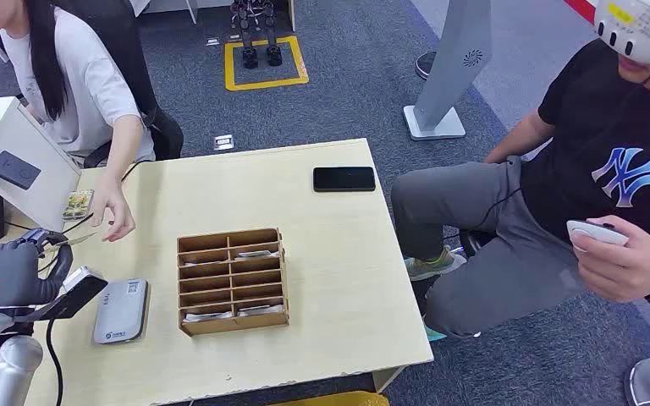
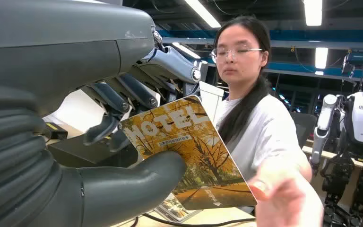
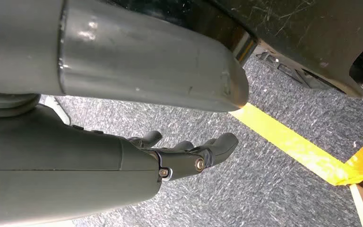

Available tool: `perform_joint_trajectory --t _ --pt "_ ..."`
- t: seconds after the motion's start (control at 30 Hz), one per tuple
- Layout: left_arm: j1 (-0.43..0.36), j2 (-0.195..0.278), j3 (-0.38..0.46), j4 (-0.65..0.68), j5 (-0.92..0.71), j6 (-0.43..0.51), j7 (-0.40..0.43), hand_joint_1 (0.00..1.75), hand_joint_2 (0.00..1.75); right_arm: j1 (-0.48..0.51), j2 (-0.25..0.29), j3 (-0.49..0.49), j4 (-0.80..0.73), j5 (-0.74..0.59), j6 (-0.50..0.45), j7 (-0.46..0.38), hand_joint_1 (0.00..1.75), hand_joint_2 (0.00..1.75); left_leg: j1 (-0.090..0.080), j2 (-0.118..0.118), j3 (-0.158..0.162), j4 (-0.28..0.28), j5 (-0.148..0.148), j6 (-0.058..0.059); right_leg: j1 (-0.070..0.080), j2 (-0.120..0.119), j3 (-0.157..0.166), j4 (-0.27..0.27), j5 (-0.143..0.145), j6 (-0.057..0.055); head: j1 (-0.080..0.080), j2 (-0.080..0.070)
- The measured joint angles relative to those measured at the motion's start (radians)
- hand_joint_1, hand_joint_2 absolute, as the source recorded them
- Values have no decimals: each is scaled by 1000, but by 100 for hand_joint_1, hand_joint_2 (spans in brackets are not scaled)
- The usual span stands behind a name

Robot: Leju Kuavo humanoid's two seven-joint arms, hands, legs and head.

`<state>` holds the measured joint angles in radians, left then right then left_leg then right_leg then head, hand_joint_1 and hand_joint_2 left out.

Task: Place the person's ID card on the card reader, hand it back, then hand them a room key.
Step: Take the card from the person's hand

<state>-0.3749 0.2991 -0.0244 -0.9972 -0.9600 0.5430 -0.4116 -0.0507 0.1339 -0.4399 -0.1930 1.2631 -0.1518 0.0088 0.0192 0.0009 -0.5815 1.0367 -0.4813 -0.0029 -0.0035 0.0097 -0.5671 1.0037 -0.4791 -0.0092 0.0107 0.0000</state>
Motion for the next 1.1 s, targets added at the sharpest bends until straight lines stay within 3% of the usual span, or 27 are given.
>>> perform_joint_trajectory --t 0.17,0.3,0.47,1.1 --pt "3 -4 0 -6 88 -51 -43 175 175 0 0 -9 0 2 -3 0 0 0 0 0 0 0 0 0 0 0 0 0 0 0 0 0" --pt "20 -17 1 -51 297 -191 -134 175 175 0 0 -14 0 3 -2 0 0 0 0 0 0 0 0 0 0 0 0 0 0 0 0 0" --pt "27 -43 14 -108 458 -340 -114 175 175 0 1 -22 0 12 -2 0 0 0 0 0 0 0 0 0 0 -1 0 0 0 0 0 0" --pt "19 -68 47 -117 499 -391 -86 175 175 -1 3 -38 0 20 -2 0 0 0 0 -1 0 0 0 0 0 -1 0 0 0 0 0 0"
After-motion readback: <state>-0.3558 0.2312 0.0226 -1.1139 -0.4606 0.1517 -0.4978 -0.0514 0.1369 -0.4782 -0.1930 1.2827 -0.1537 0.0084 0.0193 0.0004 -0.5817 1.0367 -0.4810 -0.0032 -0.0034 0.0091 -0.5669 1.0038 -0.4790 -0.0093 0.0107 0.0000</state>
